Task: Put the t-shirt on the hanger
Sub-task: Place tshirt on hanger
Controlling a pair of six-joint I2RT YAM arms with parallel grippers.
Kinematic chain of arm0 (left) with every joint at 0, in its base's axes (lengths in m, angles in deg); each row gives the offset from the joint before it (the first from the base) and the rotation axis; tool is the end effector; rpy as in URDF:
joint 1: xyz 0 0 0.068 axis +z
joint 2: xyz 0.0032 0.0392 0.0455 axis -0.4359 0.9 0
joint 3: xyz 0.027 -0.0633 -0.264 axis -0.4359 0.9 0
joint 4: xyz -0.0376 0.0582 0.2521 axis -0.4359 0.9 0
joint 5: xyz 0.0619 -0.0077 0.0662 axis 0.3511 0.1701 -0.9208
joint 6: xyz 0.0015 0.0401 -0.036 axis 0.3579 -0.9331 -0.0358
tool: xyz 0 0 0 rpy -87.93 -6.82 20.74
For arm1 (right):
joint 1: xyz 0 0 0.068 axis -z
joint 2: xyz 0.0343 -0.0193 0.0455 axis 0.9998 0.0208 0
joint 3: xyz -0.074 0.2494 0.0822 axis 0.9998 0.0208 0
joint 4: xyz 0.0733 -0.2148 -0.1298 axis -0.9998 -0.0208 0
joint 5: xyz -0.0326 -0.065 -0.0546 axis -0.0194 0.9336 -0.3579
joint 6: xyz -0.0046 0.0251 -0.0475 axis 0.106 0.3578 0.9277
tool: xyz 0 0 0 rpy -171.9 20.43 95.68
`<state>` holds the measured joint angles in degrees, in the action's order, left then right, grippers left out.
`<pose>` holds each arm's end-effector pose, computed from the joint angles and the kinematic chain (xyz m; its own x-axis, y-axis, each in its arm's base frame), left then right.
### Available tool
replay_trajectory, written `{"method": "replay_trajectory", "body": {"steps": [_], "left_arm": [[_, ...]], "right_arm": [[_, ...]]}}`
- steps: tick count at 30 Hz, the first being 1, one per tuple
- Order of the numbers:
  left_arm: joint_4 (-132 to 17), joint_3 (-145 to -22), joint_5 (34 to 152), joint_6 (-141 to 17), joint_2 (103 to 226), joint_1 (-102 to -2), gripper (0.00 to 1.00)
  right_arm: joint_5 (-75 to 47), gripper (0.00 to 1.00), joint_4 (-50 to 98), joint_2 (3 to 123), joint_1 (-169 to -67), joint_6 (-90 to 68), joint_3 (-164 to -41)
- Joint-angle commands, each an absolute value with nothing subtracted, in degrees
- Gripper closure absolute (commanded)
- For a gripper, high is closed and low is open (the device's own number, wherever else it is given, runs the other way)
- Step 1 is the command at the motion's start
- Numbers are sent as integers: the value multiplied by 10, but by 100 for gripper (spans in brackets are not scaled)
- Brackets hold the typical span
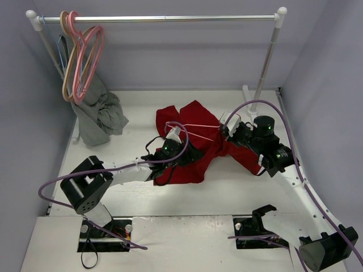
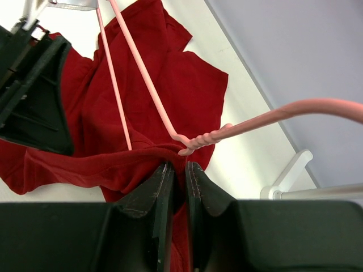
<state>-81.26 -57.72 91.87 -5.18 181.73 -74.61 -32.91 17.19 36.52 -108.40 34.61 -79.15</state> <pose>0.2259 -0.2645 0.2063 -0.8483 -0.4354 -0.3015 0.0902 0.4423 -0.8923 0.2009 0.0882 0.3629 0.3302 -0.4788 -0.8135 -0.6505 0.5090 -0.5637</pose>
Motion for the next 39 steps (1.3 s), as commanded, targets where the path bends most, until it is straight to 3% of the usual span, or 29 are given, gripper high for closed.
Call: {"method": "replay_trajectory", "body": {"steps": [1,12,39], "left_arm": [[-838,-574,939,-76,1762,-751,53],[-832,-569,951,-111,1739,-769,53],[-808,-643,986,-131,1823,-813,53]], "right_arm": [[-331,100,217,355,-1085,349,-804],[-330,100,221,368,-1085,345,-806],[-319,100,228,370,-1085,334,-805]]}}
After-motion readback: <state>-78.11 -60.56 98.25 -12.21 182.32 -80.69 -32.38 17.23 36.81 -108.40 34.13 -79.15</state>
